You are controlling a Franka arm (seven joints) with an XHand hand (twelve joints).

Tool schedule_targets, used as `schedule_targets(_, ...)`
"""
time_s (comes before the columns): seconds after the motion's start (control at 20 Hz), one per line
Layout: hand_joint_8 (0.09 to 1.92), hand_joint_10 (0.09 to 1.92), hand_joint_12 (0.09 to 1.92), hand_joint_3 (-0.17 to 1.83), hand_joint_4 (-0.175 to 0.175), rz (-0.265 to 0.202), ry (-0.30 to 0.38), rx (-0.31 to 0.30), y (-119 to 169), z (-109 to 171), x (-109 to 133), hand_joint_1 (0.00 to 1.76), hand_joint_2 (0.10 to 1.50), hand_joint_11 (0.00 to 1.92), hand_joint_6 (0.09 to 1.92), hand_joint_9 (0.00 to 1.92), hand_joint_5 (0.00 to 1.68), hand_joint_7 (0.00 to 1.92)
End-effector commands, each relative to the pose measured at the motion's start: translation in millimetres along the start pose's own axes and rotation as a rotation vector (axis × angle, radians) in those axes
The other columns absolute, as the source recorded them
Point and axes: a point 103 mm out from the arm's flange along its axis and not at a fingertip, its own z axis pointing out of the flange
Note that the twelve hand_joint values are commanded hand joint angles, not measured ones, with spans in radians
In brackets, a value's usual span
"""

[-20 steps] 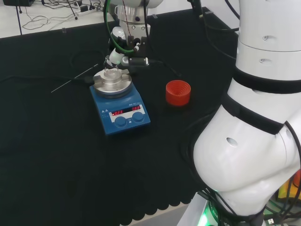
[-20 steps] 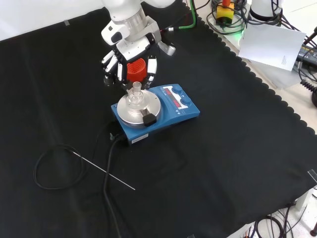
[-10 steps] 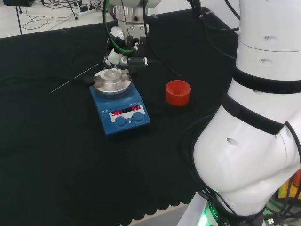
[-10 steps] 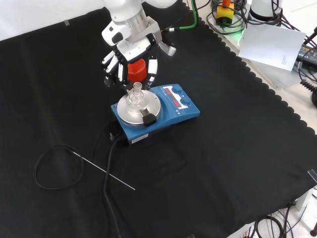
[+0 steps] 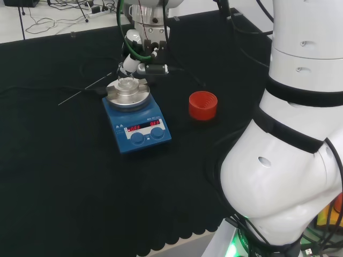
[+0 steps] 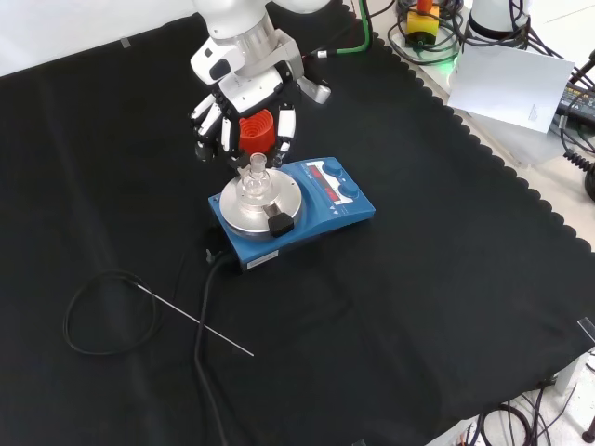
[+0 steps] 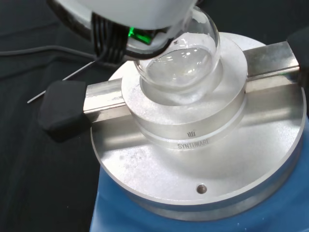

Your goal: Place the round-bottom flask on the heater.

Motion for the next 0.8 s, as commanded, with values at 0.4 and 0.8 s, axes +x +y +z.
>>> schedule_targets(0.4,0.68,0.68,1.44,0.65,-0.008,0.008,0.013,0.075,-8.5,-5.9,-3.2,0.91,0.60,0.03,0.72,0.39,0.51,0.14)
schedule_targets(0.8,0.68,0.72,1.44,0.61,-0.005,0.016,0.023,0.009,-44.3,-36.0,-3.1,0.87,0.59,0.00,0.43,0.34,0.40,0.09)
